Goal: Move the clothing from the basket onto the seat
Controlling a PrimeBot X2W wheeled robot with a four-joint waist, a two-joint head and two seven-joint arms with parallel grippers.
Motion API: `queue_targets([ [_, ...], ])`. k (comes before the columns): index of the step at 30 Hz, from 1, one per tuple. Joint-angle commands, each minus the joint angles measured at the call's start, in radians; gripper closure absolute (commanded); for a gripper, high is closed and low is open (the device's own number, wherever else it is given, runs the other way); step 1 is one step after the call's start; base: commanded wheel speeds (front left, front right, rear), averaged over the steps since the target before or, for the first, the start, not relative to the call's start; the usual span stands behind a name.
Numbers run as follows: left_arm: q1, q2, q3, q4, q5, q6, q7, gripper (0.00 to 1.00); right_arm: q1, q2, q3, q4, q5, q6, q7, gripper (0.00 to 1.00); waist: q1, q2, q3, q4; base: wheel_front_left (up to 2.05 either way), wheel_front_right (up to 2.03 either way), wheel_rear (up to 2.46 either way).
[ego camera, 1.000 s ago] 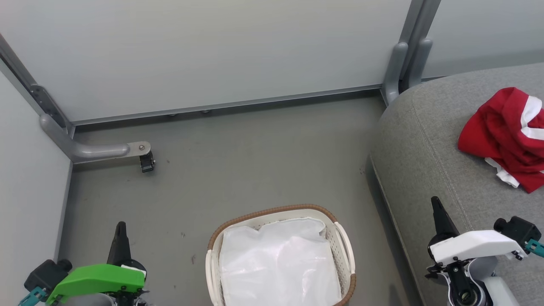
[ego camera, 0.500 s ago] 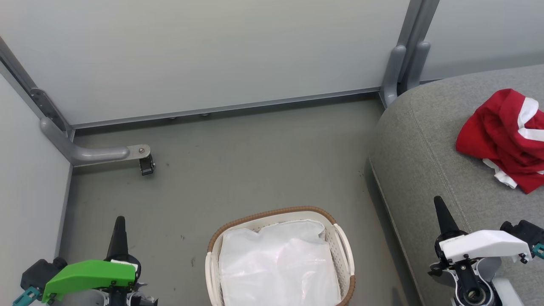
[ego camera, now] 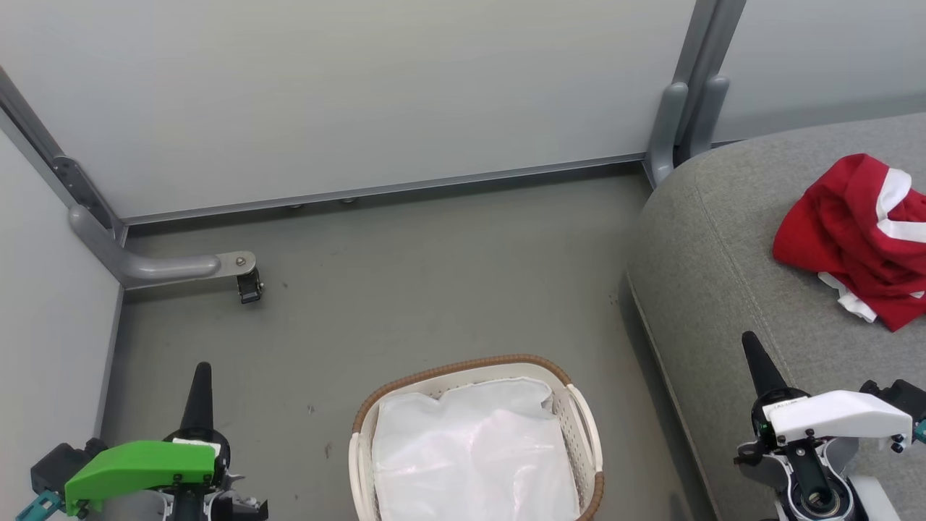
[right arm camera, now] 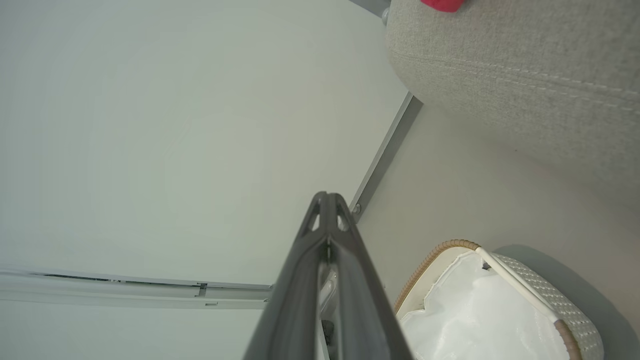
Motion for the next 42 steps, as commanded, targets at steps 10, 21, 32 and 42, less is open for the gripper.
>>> queue_targets([
  [10,-0.030,0.008,0.012,-0.018,-0.099,-0.010,0.028,1.00,0.012,-0.006,-0.014,-0.024,0.102,-0.001,0.029,1.00,0.0000,0.0000,-0.008,-0.002,0.00,0.00,0.00],
  [21,-0.033,0.008,0.020,-0.025,-0.182,-0.014,0.051,1.00,0.017,-0.007,-0.024,-0.034,0.186,-0.001,0.053,1.00,0.0000,0.0000,-0.015,-0.005,0.00,0.00,0.00],
  [32,-0.037,0.009,0.028,-0.032,-0.258,-0.018,0.072,1.00,0.022,-0.008,-0.033,-0.044,0.264,-0.001,0.074,1.00,0.0000,0.0000,-0.023,-0.007,0.00,0.00,0.00],
  [42,-0.041,0.009,0.034,-0.038,-0.322,-0.021,0.090,1.00,0.026,-0.008,-0.040,-0.052,0.329,-0.001,0.092,1.00,0.0000,0.0000,-0.030,-0.009,0.00,0.00,0.00],
])
